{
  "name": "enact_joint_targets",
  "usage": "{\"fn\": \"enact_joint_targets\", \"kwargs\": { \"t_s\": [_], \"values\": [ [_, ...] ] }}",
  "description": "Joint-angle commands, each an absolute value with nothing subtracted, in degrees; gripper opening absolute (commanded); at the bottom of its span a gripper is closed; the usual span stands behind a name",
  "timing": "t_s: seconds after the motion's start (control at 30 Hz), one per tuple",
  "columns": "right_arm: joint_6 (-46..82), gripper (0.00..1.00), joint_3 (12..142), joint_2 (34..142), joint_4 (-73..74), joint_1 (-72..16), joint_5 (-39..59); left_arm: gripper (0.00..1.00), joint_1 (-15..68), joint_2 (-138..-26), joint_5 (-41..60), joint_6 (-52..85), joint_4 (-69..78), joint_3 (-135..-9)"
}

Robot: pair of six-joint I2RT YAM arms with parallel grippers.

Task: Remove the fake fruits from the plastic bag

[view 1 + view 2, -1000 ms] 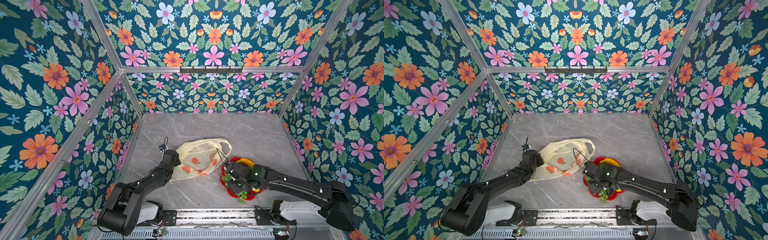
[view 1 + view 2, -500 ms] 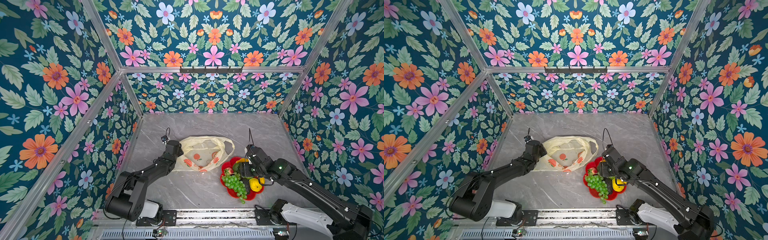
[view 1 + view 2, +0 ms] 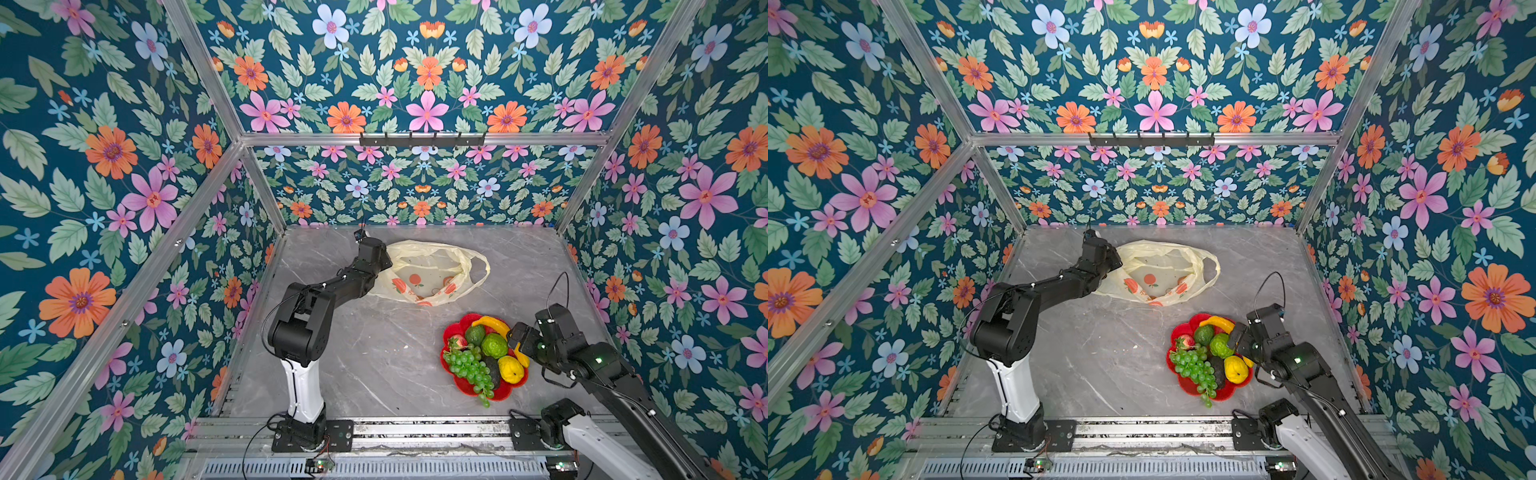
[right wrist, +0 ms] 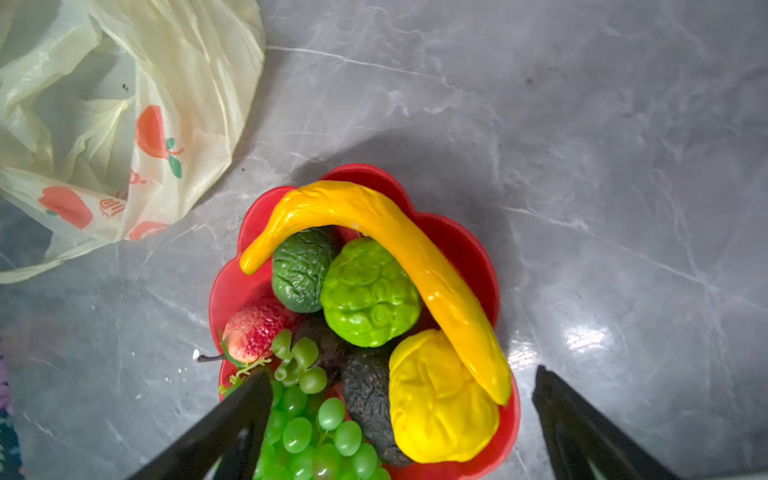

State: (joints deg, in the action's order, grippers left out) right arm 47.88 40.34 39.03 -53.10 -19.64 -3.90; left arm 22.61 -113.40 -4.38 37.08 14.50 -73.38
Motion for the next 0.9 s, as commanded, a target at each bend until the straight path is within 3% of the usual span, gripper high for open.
{"fn": "enact_joint_targets", "kwargs": {
  "t_s": [0.0, 0.23, 0.5, 0.6, 0.77, 0.87],
  "values": [
    [51.95, 0.99, 39.03, 37.07, -56.5, -17.87, -2.91, 0.0, 23.03, -116.98, -2.75, 34.62, 11.2, -78.99],
    [55.53, 0.99, 35.2, 34.49, -55.13, -17.82, -1.58, 0.0, 24.12, -124.52, 0.44, 31.89, 4.5, -91.39],
    [58.07, 0.99, 29.36, 30.25, -51.68, -17.77, 1.86, 0.3, 24.61, -127.24, 0.26, 29.03, -4.07, -99.52],
    [57.88, 0.99, 27.86, 29.66, -49.81, -17.83, 2.72, 0.46, 24.61, -126.15, -0.05, 27.51, -7.36, -100.75],
    [57.14, 0.99, 26.07, 30.03, -47.24, -17.76, 3.67, 0.69, 24.61, -121.85, -0.81, 24.95, -12.68, -100.8],
    [56.83, 0.99, 25.48, 30.62, -45.8, -17.76, 4.25, 0.77, 24.6, -117.51, -2.47, 24.44, -14.41, -97.6]
  ]
}}
